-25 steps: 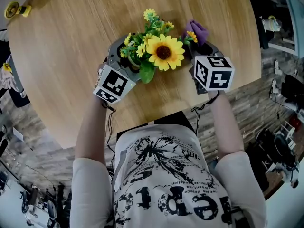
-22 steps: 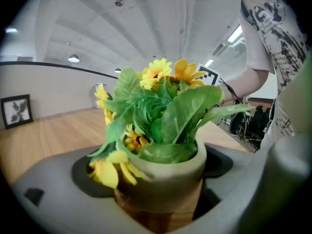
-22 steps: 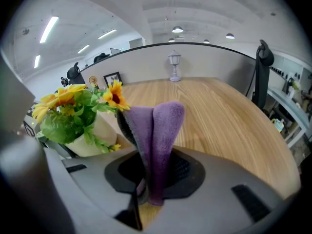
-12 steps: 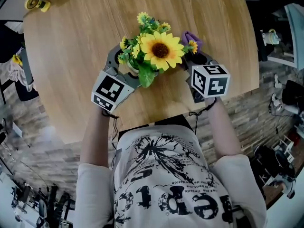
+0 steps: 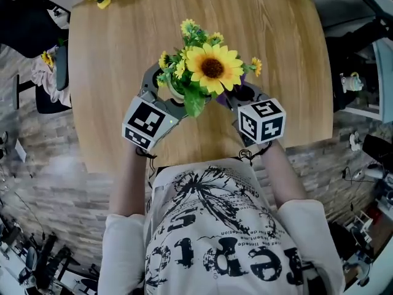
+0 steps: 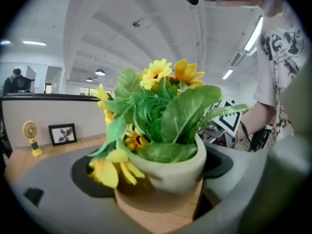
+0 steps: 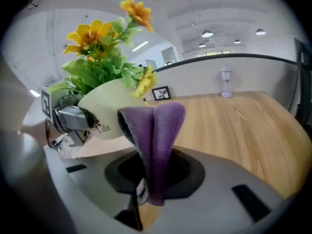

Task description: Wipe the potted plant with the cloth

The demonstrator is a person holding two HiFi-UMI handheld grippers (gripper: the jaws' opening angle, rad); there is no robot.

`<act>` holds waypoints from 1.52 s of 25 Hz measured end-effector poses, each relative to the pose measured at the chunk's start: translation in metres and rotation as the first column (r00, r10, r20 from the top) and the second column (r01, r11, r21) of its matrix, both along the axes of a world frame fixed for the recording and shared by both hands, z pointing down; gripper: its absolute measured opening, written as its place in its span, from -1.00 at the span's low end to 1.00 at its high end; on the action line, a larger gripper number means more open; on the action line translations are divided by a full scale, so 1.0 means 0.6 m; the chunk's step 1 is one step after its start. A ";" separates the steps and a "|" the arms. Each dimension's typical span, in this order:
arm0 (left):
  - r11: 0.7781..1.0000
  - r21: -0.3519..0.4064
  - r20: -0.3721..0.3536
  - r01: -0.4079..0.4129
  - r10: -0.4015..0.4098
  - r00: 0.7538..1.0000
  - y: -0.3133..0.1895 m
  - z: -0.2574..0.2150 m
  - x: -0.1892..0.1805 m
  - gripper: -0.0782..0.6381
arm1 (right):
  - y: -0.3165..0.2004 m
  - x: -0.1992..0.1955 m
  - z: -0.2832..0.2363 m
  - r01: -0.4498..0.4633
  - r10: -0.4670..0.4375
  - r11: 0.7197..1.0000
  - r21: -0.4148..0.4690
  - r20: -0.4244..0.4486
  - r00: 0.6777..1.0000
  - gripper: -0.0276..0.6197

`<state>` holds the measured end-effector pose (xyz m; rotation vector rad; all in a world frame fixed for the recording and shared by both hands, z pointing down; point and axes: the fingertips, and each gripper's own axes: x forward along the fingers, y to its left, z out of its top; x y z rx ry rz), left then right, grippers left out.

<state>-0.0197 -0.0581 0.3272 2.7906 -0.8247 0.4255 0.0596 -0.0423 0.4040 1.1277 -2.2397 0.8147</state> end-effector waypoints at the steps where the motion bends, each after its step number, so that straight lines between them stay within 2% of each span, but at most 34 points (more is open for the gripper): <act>1: 1.000 0.008 -0.002 0.015 -0.015 1.000 -0.005 -0.010 -0.017 0.67 | -0.005 -0.026 -0.013 0.027 -0.028 0.999 0.024 0.027 0.999 -0.66; 4: 0.999 0.027 -0.013 0.046 -0.046 0.999 -0.017 -0.040 -0.062 0.67 | -0.012 -0.100 -0.049 0.092 -0.100 0.992 0.092 0.093 0.991 -0.67; 7: 0.998 0.034 -0.027 0.056 -0.055 0.998 -0.020 -0.063 -0.076 0.67 | -0.011 -0.142 -0.075 0.149 -0.166 0.978 0.146 0.107 0.980 -0.67; 10: 0.997 0.051 -0.043 0.053 -0.051 0.998 -0.023 -0.082 -0.086 0.67 | -0.016 -0.164 -0.090 0.209 -0.228 0.958 0.196 0.082 0.970 -0.67; 13: 0.998 0.060 -0.062 0.031 -0.027 0.998 -0.023 -0.104 -0.085 0.67 | -0.017 -0.171 -0.110 0.270 -0.294 0.926 0.264 0.055 0.954 -0.66; 17: 0.999 0.052 -0.109 0.005 0.001 0.994 -0.019 -0.120 -0.079 0.67 | -0.010 -0.186 -0.123 0.300 -0.342 0.899 0.318 0.086 0.936 -0.66; 25: 0.997 0.071 -0.154 0.009 0.002 0.988 -0.021 -0.124 -0.072 0.67 | 0.007 -0.236 -0.121 0.359 -0.411 0.875 0.326 0.107 0.905 -0.66; 31: 0.997 0.070 -0.144 0.030 -0.020 0.989 -0.020 -0.119 -0.076 0.67 | 0.033 -0.254 -0.111 0.381 -0.433 0.879 0.287 0.144 0.890 -0.66; 34: 0.997 0.057 -0.150 0.044 -0.035 0.988 -0.019 -0.117 -0.074 0.67 | 0.040 -0.244 -0.114 0.371 -0.423 0.884 0.284 0.148 0.894 -0.66; 38: 0.996 0.072 -0.106 0.056 -0.048 0.993 -0.024 -0.110 -0.075 0.67 | 0.038 -0.235 -0.106 0.363 -0.408 0.892 0.269 0.133 0.903 -0.66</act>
